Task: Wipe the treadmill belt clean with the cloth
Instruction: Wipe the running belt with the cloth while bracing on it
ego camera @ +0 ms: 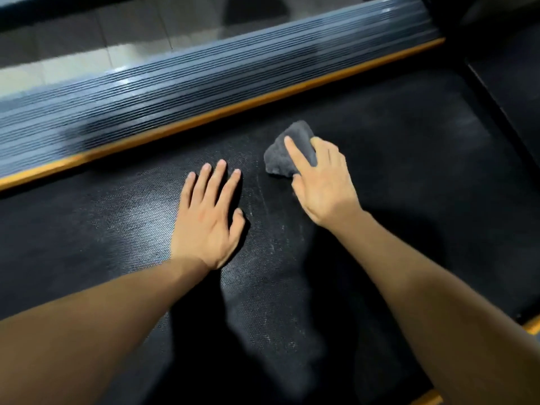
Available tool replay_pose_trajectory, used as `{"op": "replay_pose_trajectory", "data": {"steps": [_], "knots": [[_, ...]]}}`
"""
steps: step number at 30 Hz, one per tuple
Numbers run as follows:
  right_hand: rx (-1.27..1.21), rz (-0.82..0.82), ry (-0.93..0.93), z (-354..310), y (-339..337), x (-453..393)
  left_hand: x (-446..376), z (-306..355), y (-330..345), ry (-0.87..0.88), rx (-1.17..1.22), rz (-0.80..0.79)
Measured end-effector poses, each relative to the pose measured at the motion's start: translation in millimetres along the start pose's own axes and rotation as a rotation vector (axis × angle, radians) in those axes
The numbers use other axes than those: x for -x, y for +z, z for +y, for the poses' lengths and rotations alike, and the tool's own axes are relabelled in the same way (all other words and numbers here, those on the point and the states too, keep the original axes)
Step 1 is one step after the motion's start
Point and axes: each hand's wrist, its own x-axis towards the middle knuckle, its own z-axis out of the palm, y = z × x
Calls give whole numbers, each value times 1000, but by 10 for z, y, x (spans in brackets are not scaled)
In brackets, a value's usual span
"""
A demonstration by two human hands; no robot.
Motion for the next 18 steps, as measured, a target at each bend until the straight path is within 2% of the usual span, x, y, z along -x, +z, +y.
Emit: {"op": "replay_pose_trajectory", "data": {"steps": [2, 5, 7, 9, 11, 14, 15, 16, 18], "knots": [[-74, -18, -2, 147, 26, -237, -7, -19, 3, 1, 3, 4], [-99, 13, 281, 212, 103, -501, -6, -19, 10, 1, 4, 8], [-106, 59, 414, 19, 137, -564, -15, -23, 26, 5, 8, 13], [-178, 117, 346, -290, 183, -536, -15, -28, 26, 1, 6, 6], [-271, 123, 155, -582, 225, -391, -14, -23, 18, -2, 8, -1], [-287, 45, -83, -483, 167, -313, -14, -8, 9, 2, 19, -14], [-259, 28, -92, -295, 204, -353, -13, -12, 5, -1, 21, -14], [-203, 35, -19, -62, 205, -406, -17, -11, 4, 0, 23, -14], [-132, 92, 248, 408, 155, -458, -20, -12, 10, 2, 24, -6]]}}
